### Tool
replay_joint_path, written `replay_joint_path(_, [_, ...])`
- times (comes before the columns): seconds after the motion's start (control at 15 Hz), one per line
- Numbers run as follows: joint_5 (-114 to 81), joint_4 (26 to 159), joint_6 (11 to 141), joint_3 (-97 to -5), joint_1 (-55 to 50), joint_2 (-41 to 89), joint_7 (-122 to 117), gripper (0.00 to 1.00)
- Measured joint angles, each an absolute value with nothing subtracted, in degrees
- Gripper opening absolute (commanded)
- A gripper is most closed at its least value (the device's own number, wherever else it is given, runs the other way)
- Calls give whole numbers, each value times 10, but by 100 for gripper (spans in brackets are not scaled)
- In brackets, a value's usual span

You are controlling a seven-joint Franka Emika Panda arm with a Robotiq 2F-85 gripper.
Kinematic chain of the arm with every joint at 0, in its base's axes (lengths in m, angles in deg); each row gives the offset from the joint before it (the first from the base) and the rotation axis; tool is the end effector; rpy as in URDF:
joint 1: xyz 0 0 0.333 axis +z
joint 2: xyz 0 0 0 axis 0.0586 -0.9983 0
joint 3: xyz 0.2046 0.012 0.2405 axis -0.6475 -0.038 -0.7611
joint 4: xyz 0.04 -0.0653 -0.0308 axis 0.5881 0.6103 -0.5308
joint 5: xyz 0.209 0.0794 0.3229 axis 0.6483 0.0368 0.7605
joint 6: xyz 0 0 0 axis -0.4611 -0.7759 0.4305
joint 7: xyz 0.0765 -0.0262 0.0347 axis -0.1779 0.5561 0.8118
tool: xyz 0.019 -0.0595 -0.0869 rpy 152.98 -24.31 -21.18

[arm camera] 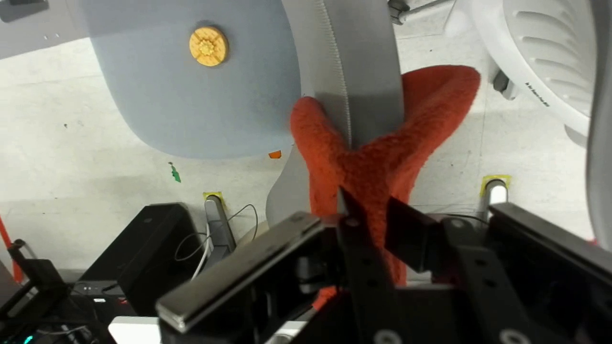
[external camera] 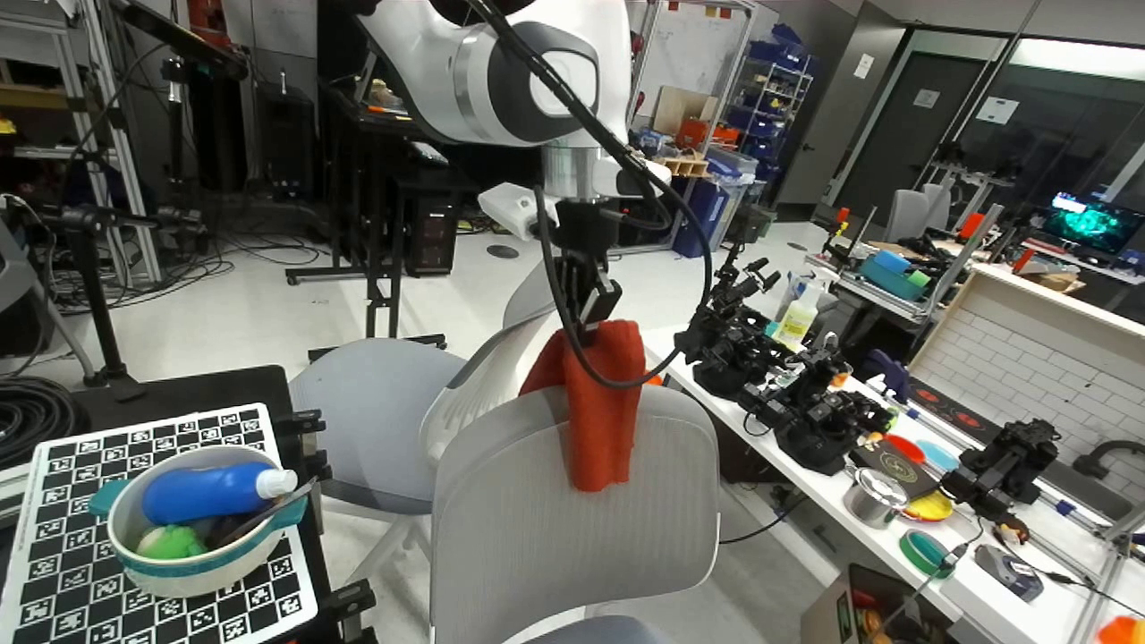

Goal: Move the orange towel to the backrest of the left chair, then move it to the backrest of the right chair

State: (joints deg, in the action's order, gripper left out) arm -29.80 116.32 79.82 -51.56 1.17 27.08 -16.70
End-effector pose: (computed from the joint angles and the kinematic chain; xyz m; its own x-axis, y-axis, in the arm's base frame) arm 0.6041 0.0120 0.3468 0.9776 -0.0882 0.1913 -0.1230 -0.9762 0.1787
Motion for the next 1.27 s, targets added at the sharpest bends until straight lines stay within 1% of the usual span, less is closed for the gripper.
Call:
replay_joint_path(0.27, [-297, 1159, 798, -512, 2, 271, -167, 65])
replay_joint_path(0.53, [-297, 1158, 798, -512, 2, 271, -167, 95])
replay_joint_path(0.6, [-296, 1158, 798, -512, 2, 272, -166, 99])
replay_joint_path(0.67, [-295, 1158, 798, -512, 2, 273, -164, 100])
replay_joint_path(0.73, [-289, 1158, 798, -513, 2, 277, -159, 91])
replay_joint_path(0.8, [-280, 1158, 796, -513, 2, 282, -151, 98])
replay_joint_path(0.87, [-271, 1158, 792, -514, 2, 289, -144, 100])
replay_joint_path(1.27, [-266, 1159, 779, -515, 2, 304, -138, 100])
